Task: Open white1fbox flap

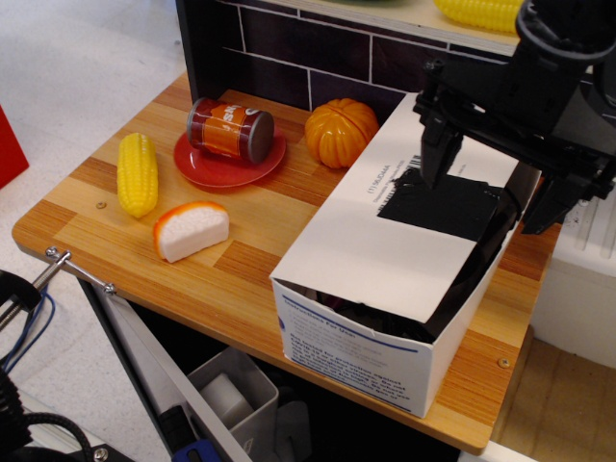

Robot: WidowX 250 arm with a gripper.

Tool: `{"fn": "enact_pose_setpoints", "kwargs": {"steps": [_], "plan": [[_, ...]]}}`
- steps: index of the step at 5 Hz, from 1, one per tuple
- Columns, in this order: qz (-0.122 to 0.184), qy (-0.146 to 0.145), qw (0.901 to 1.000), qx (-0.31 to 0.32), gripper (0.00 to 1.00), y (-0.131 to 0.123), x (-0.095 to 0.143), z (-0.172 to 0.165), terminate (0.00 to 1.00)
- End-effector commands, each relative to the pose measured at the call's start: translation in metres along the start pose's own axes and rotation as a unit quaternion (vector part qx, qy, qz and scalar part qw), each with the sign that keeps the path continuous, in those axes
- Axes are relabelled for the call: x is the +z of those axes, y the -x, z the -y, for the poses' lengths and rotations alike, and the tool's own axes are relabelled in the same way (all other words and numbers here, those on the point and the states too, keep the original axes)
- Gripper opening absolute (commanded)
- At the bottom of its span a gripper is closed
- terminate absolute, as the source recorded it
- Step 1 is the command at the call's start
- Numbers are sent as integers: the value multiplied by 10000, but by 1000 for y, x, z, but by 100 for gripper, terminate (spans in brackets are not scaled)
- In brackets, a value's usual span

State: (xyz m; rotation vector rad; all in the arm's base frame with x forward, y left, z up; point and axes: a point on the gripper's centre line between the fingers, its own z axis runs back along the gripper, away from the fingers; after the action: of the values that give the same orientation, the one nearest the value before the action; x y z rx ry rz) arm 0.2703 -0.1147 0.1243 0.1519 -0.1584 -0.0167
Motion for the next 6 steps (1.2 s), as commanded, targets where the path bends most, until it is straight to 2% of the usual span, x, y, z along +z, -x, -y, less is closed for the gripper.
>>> {"fn": "enact_pose_setpoints", "kwargs": {"steps": [1, 2, 3, 4, 5, 6], "plan": [[0, 0, 10000, 0, 100, 0, 0, 0, 0], [-105, -140, 9998, 1, 100, -8, -6, 3, 0], [-54, -66, 10000, -41, 100, -15, -13, 2, 0], [-15, -238, 9996, -181, 100, -14, -21, 3, 0], [29, -533, 9981, -315, 100, -10, -25, 0, 0], [22, -602, 9971, -470, 100, -10, -27, -6, 0]]}}
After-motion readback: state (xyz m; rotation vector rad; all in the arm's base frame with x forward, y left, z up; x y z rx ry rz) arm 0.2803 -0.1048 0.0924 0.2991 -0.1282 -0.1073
